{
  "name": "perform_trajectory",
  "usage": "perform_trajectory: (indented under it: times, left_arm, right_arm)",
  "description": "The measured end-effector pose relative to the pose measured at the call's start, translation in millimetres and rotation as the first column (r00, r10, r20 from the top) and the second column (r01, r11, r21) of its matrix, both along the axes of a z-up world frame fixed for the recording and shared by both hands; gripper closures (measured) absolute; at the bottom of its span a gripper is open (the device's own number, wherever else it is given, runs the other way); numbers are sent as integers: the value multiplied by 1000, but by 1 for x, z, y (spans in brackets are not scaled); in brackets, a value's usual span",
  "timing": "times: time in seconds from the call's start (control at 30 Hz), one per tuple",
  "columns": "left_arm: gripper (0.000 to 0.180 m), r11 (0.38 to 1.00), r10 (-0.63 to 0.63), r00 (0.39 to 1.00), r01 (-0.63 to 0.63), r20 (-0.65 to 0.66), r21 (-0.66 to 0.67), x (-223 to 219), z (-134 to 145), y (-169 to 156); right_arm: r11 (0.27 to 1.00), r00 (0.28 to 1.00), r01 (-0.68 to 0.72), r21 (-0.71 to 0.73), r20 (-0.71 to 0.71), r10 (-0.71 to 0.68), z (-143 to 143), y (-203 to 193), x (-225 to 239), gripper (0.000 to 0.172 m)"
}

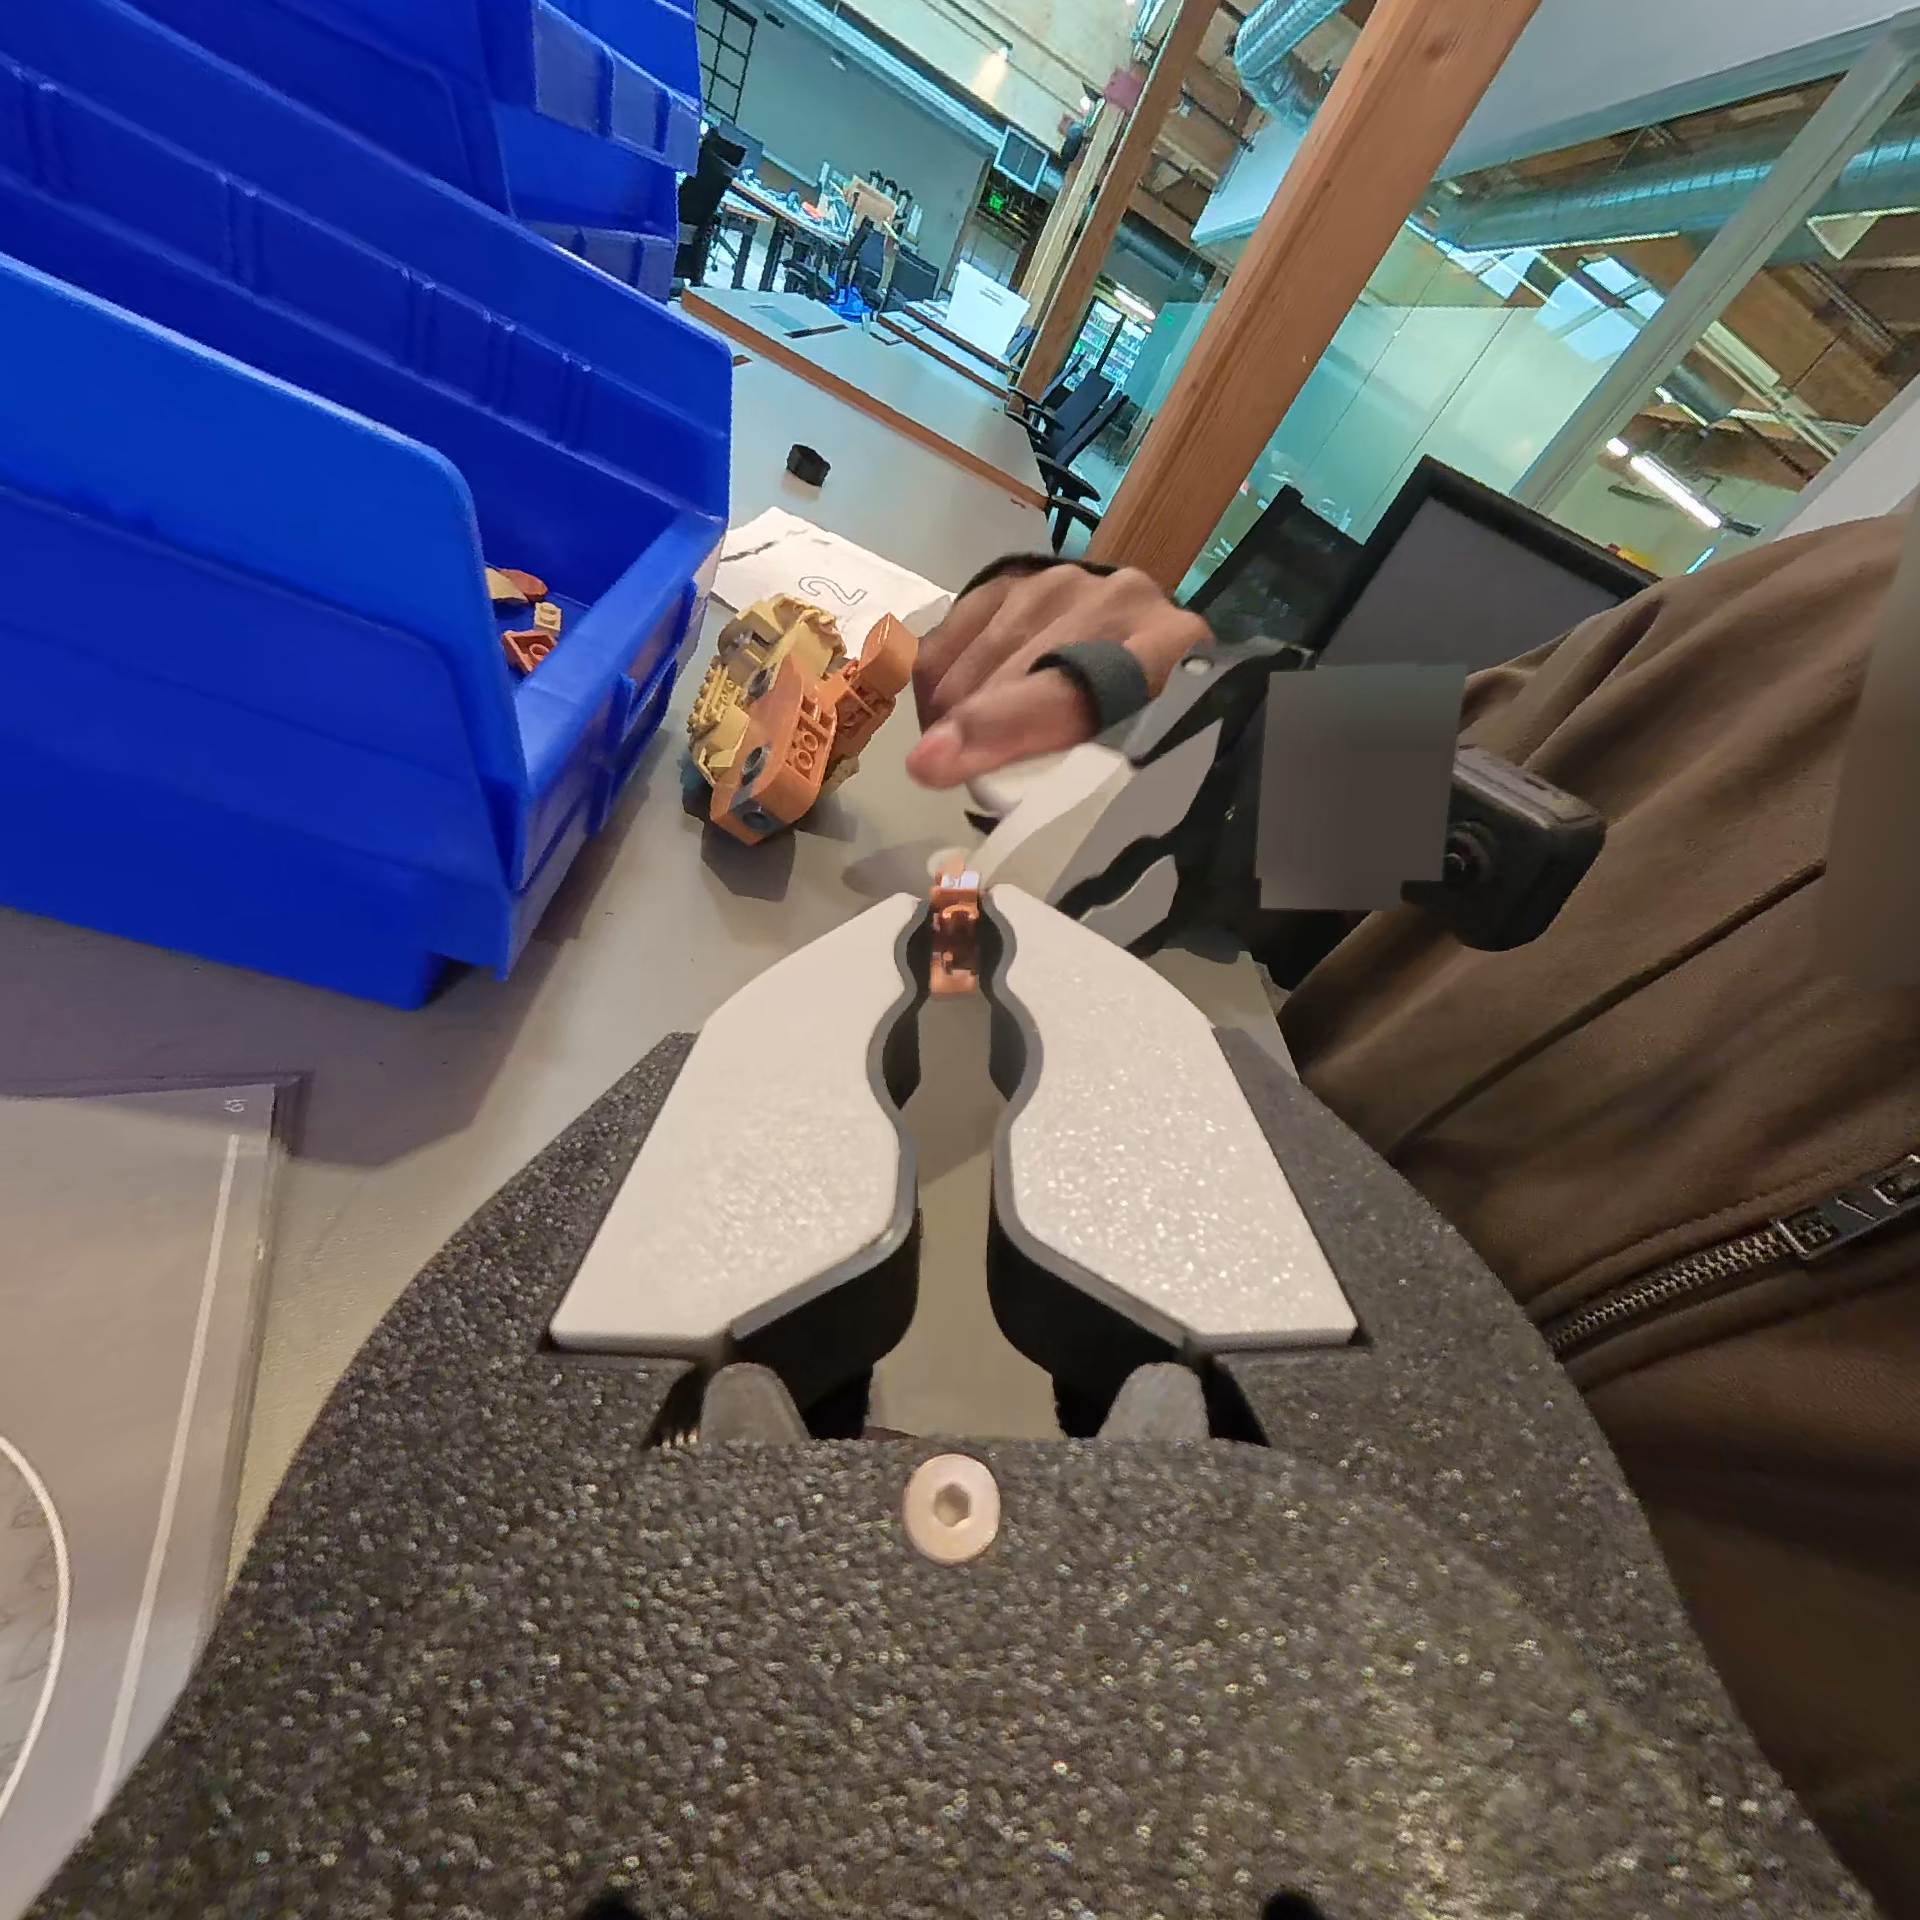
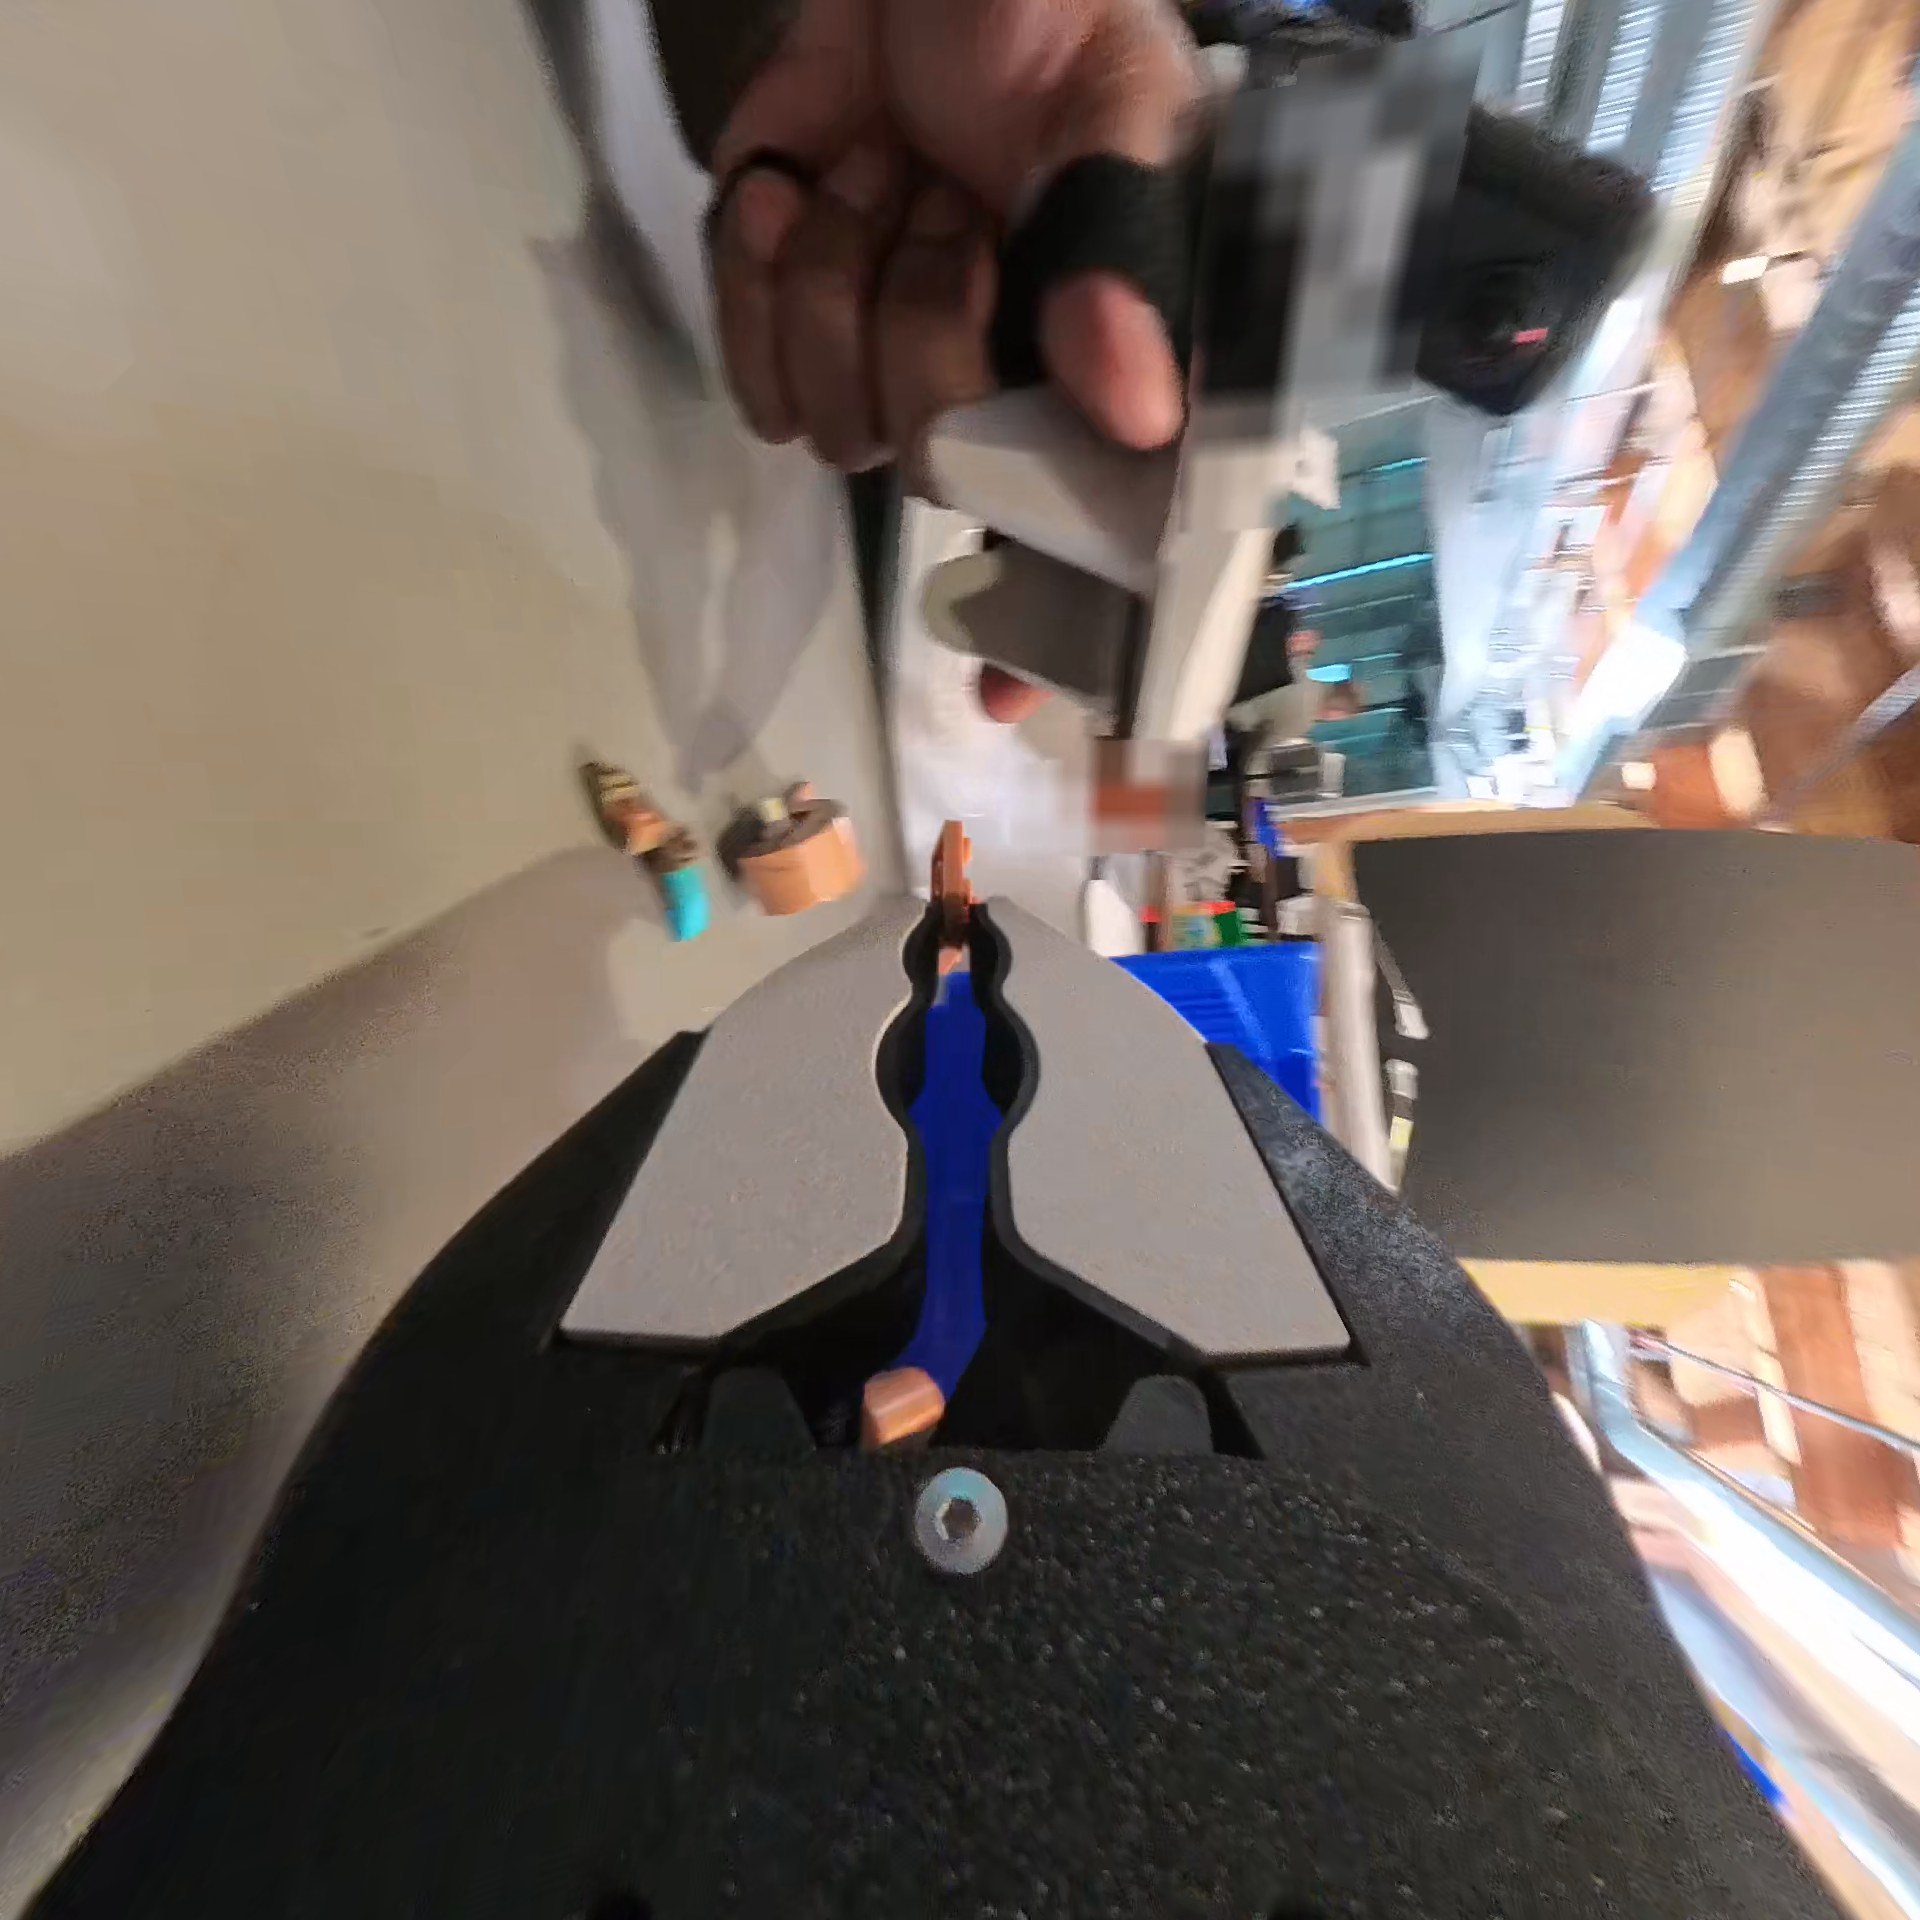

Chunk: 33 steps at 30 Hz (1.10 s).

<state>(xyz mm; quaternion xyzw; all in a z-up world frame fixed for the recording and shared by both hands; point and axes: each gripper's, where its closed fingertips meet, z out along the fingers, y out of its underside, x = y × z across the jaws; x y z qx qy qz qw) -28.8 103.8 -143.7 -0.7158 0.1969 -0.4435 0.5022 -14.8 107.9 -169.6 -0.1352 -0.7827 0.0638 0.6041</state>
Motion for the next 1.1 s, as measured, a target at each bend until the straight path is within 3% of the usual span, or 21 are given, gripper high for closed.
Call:
perform_trajectory:
  times: [0.13,0.23,0.4,0.57,0.8,1.03,1.1]
  left_arm:
    - [172,1000,-1,1000,1,-12,19,0,0,0]
    - [172,997,1,995,6,-104,75,2,-5,-1]
    - [172,986,12,963,33,-270,161,8,-15,-4]
    - [172,982,5,956,50,-295,181,9,-16,-5]
    - [172,967,-7,928,100,-373,233,13,-18,-10]
    - [172,950,-28,900,160,-435,269,24,-23,-17]
    - [172,948,-30,898,165,-440,271,26,-24,-17]
  right_arm:
    - [997,973,-40,-68,224,55,-37,-11,8,166]
    - [981,916,15,-194,395,64,-62,-14,17,166]
    - [944,897,136,-302,441,12,-67,-1,17,164]
    - [892,920,152,-426,390,30,-49,-1,16,159]
    - [825,990,36,-564,130,46,5,-8,4,155]
    - [833,990,15,-553,122,64,2,-18,1,156]
    - [832,991,6,-554,118,71,2,-21,0,163]
